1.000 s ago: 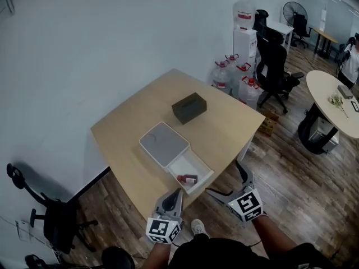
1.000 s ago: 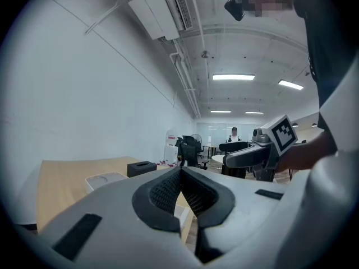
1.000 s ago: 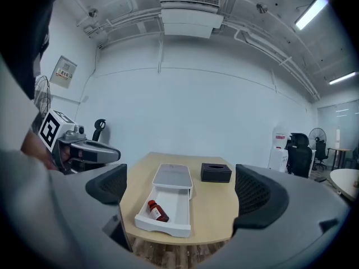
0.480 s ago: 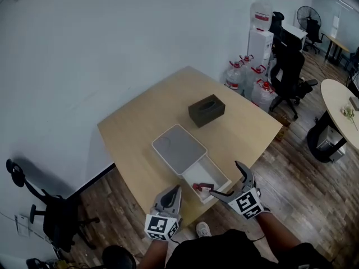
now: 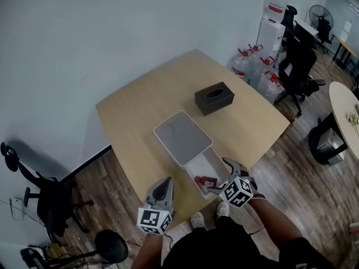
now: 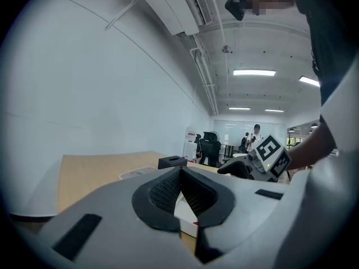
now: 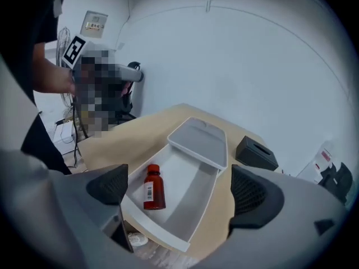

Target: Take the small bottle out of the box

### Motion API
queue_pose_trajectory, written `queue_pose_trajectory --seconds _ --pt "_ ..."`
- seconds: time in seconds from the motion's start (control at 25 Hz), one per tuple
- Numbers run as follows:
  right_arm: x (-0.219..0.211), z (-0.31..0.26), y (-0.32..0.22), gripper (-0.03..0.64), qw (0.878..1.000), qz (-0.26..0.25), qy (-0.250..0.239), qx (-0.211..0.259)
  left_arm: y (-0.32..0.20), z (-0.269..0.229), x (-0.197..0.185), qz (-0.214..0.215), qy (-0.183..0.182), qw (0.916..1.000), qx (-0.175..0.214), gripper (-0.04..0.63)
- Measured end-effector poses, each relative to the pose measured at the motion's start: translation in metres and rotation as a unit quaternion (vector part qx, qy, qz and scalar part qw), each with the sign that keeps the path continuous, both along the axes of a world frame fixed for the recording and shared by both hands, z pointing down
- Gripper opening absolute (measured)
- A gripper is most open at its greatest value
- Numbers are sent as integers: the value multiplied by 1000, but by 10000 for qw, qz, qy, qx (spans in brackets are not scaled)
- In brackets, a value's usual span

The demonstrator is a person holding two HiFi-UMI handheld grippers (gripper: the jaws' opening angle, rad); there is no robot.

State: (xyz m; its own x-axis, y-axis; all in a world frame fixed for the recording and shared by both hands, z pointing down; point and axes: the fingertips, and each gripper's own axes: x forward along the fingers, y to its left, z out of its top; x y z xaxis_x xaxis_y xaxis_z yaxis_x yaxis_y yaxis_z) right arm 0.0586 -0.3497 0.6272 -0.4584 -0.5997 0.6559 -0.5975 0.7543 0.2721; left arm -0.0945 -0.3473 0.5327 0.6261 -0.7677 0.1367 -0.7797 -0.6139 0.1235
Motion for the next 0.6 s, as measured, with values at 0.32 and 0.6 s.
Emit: queue_pose_trajectory --seconds 0.32,0.6 --pt "-18 72 2 488 9875 -685 691 -1243 8 16 4 -184 151 9994 -260 15" --pt "-22 111 11 362 9640 -1154 1114 -2122 10 22 6 -351 214 9984 -381 15"
